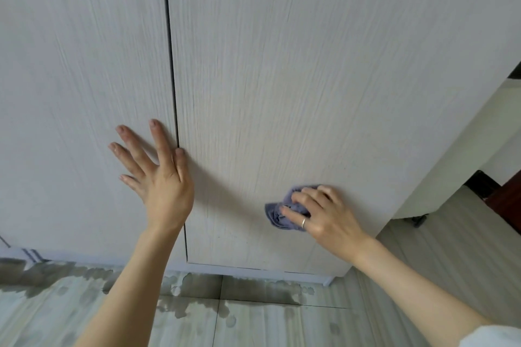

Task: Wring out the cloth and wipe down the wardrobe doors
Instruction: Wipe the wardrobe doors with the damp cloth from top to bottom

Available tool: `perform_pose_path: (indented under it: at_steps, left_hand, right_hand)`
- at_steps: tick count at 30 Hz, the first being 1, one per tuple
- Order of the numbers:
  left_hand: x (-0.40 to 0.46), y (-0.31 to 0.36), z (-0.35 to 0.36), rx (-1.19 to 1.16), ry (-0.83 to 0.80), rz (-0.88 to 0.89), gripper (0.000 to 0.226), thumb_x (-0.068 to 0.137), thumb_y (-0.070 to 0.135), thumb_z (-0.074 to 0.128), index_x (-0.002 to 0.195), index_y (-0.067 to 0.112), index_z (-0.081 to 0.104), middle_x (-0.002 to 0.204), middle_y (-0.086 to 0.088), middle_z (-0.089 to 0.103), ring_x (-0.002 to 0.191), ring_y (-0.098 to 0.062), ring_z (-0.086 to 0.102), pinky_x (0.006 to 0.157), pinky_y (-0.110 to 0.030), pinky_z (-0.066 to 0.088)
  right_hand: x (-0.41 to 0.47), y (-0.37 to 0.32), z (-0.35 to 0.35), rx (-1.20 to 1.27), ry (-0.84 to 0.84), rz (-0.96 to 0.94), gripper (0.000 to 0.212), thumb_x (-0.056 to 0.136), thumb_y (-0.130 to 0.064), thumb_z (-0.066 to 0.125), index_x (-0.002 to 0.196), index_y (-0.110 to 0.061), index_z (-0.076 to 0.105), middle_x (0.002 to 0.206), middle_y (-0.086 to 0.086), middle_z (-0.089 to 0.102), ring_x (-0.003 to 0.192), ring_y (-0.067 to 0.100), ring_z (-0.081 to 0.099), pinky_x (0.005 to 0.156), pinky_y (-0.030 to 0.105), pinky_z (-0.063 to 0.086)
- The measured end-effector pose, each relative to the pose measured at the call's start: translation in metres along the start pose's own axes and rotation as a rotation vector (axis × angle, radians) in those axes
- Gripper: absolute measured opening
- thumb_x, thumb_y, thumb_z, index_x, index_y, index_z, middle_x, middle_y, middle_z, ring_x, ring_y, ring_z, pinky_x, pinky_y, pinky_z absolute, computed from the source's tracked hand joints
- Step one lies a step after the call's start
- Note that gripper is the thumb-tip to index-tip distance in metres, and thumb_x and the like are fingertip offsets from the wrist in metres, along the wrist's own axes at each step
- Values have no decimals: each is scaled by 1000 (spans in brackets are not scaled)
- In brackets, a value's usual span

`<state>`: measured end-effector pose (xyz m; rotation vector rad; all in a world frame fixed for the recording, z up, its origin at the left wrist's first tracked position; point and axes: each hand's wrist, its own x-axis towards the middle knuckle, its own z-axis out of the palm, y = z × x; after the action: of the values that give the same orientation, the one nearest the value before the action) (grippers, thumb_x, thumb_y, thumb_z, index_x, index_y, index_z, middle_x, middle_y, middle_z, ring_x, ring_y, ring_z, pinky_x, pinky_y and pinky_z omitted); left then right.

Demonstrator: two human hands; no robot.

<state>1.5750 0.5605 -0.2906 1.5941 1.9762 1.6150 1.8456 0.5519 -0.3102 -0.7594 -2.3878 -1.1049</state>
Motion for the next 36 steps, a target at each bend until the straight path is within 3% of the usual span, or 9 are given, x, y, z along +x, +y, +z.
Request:
perform_pose_path:
  at_steps: [3,9,13,17,21,25,28,33,36]
  left_hand:
    - [-1,5,3,-28,13,-28,57,102,28,24,148,35,-10,154,-7,-27,139,-31,-27,107,-67,-6]
    - [2,10,3,-78,43,-73,60,101,21,26,149,35,-7,154,-7,-26,140,-31,-27,105,-66,-9]
    - [-6,22,6,-119,37,-57,59,101,21,27,149,36,-6,154,-5,-26,140,-31,-27,105,-66,-8]
    - [-4,15,5,-111,58,-76,59,101,19,25,148,37,-5,154,-5,-26,140,-31,-26,105,-68,-6]
    - [-6,19,9,-124,83,-82,58,101,18,24,149,35,-4,155,-7,-24,140,-34,-24,105,-68,-6]
    - [-7,22,11,-124,107,-101,58,100,16,23,150,33,-3,156,-8,-22,141,-34,-22,105,-67,-5]
    - [-8,22,13,-134,114,-94,58,100,17,23,150,33,-3,156,-8,-21,141,-35,-22,105,-66,-6]
    - [-9,22,15,-137,124,-99,57,101,17,23,150,31,-2,156,-10,-20,141,-36,-21,106,-66,-6]
    - [-11,21,16,-135,126,-97,57,101,17,23,150,30,-1,156,-11,-19,141,-36,-20,106,-64,-6]
  right_hand:
    - [16,16,-16,35,46,97,31,88,-6,50,108,-15,71,108,9,48,93,29,49,74,38,35]
    - [60,63,-55,-1,389,461,33,86,-3,57,116,-16,59,108,6,43,90,28,43,71,40,38]
    - [-15,43,-34,-3,205,337,27,96,-10,48,116,-19,62,109,7,44,95,30,45,76,41,38]
    - [-38,36,-26,-39,3,182,31,80,-1,56,106,-14,69,106,7,44,95,28,47,77,38,36]
    - [1,80,-68,-87,231,399,38,81,-3,53,115,-19,55,107,5,42,94,29,45,74,40,34]
    - [13,103,-84,-53,409,645,44,76,5,56,115,-17,56,109,5,38,95,27,39,74,42,43]
    - [-23,76,-62,-16,306,630,44,74,5,54,111,-18,52,107,7,37,92,28,38,70,45,44]
    - [-86,39,-38,9,-101,516,79,42,14,78,107,-19,48,102,5,39,89,27,39,67,43,48]
    - [-72,58,-53,72,-28,573,72,50,17,72,108,-18,49,102,6,39,89,29,40,68,45,49]
